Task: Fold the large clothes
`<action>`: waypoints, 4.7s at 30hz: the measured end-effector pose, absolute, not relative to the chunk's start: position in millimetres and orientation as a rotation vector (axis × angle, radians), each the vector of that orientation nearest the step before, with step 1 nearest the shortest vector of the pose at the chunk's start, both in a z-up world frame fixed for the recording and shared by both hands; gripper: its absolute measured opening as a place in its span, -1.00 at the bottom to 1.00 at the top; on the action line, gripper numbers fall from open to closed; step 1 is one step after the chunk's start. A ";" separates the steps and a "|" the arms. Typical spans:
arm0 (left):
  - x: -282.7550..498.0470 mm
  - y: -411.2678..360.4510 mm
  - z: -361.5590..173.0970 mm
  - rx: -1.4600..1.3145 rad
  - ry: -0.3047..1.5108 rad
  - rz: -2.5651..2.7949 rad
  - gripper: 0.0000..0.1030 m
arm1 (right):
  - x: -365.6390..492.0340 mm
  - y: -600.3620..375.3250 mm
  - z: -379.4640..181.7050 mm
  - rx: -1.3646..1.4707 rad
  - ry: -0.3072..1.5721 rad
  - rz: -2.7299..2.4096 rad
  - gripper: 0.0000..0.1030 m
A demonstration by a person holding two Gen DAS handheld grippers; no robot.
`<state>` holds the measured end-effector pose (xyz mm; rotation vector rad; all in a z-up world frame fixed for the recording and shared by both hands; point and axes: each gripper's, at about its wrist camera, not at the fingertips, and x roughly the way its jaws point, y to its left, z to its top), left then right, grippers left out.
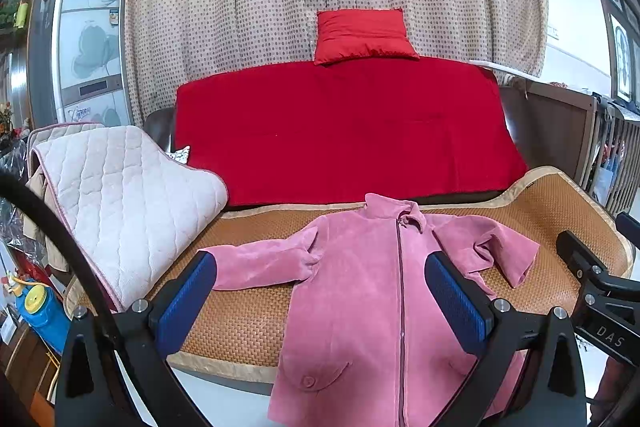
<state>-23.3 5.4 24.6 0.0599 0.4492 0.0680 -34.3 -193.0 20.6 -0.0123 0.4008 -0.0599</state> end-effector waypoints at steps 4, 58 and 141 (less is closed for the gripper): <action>-23.9 5.3 22.5 0.054 0.452 0.065 1.00 | -33.9 -192.4 20.4 -0.012 0.411 -0.059 1.00; -19.7 20.1 -20.7 0.042 0.530 0.130 1.00 | -35.3 -178.5 -4.2 -0.028 0.543 -0.029 1.00; 131.5 58.5 -138.4 -0.080 0.861 -0.041 1.00 | 243.6 -287.3 -156.9 0.618 0.845 0.366 -0.72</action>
